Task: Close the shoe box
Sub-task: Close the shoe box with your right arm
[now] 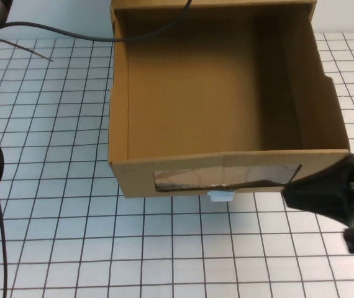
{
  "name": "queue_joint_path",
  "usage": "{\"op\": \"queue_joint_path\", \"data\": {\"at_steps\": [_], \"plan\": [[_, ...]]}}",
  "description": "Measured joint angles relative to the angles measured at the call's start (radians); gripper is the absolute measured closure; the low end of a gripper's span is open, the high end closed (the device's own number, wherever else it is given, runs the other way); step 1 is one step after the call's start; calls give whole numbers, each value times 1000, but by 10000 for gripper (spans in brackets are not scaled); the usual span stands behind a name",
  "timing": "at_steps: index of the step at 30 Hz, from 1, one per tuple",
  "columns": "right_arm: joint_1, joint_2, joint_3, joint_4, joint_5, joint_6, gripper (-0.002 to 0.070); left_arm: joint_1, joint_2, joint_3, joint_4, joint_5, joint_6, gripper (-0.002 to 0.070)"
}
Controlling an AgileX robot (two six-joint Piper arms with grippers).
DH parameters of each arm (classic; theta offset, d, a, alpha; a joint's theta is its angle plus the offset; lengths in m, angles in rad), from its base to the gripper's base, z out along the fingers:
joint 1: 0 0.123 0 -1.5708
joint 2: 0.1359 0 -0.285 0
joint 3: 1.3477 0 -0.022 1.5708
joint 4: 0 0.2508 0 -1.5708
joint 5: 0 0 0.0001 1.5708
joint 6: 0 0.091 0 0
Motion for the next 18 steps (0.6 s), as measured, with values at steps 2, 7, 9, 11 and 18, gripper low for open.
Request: {"op": "queue_joint_path", "data": {"at_steps": [2, 7, 9, 11, 18], "plan": [[41, 52, -25, -13, -16, 0, 691, -2, 0, 0, 2, -2, -3, 677], [120, 168, -97, -39, -53, 0, 691, -2, 0, 0, 2, -5, -10, 677], [138, 204, -124, -48, -61, 0, 691, -2, 0, 0, 0, -5, -10, 677], [151, 240, -150, -58, -71, 0, 691, -2, 0, 0, -7, -5, -10, 677], [165, 343, -256, -107, -98, 0, 691, -2, 0, 0, -9, -5, -10, 678]]}}
